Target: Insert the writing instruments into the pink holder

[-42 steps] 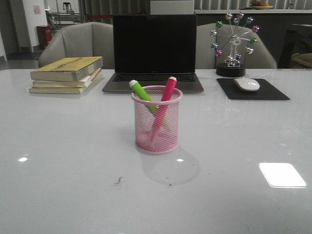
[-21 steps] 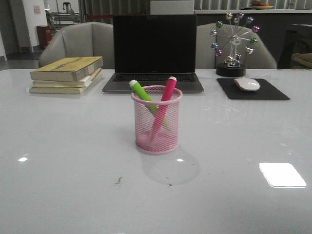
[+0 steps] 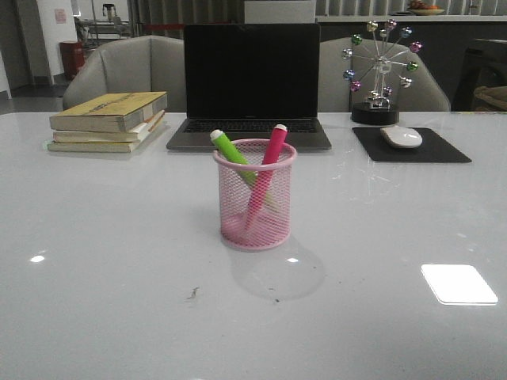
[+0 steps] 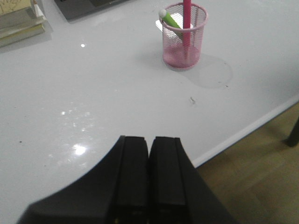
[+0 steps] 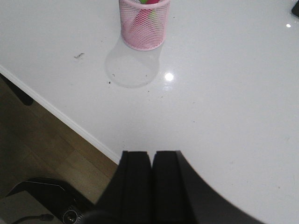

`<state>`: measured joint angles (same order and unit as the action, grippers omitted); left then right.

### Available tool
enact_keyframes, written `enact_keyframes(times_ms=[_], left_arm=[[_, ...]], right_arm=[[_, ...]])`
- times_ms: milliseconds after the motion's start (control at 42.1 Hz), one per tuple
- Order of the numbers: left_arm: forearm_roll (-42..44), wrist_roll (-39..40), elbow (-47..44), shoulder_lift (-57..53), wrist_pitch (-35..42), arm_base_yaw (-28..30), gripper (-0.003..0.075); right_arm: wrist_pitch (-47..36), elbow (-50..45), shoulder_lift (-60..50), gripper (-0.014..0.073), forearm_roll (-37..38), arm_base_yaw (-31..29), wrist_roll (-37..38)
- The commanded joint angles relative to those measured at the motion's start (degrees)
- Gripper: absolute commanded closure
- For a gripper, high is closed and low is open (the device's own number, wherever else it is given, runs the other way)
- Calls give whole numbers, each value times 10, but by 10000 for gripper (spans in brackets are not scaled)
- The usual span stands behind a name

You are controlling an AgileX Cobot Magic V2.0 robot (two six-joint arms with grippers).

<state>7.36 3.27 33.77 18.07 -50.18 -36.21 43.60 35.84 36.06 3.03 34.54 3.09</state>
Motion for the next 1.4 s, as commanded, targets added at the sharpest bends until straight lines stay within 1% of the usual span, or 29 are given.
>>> enact_keyframes(times_ms=[0, 119, 237, 332, 404, 451, 546, 641, 783, 831, 973, 1187, 1377], left_arm=[[17, 5, -7, -21, 91, 32, 629], [15, 5, -73, -65, 210, 99, 629], [-20, 5, -151, -114, 302, 186, 629], [-74, 5, -208, -150, 357, 259, 629], [-99, 5, -245, -170, 393, 311, 629], [-109, 5, -269, -176, 410, 336, 629], [-114, 5, -294, -182, 422, 367, 629], [-114, 5, -316, -183, 445, 372, 629], [-93, 5, -344, -196, 493, 336, 629], [-86, 5, -343, -196, 480, 323, 629], [-74, 5, -343, -196, 490, 302, 629], [-74, 0, -343, -196, 520, 301, 629], [-74, 0, -343, -196, 523, 301, 629]], right_arm=[[-37, 14, -1, 565, 9, -5, -1], [-37, 14, -1, 565, 9, -5, -1], [-37, 14, -1, 565, 9, -5, -1], [-37, 14, -1, 565, 9, -5, -1], [-37, 14, -1, 565, 9, -5, -1], [-37, 14, -1, 565, 9, -5, -1], [-37, 14, -1, 565, 9, -5, -1], [-37, 14, -1, 565, 9, -5, -1], [-37, 14, -1, 565, 9, -5, -1], [-36, 14, -1, 565, 9, -5, -1], [-36, 14, -1, 565, 9, -5, -1], [-36, 14, -1, 565, 9, -5, -1], [-36, 14, -1, 565, 9, -5, -1]])
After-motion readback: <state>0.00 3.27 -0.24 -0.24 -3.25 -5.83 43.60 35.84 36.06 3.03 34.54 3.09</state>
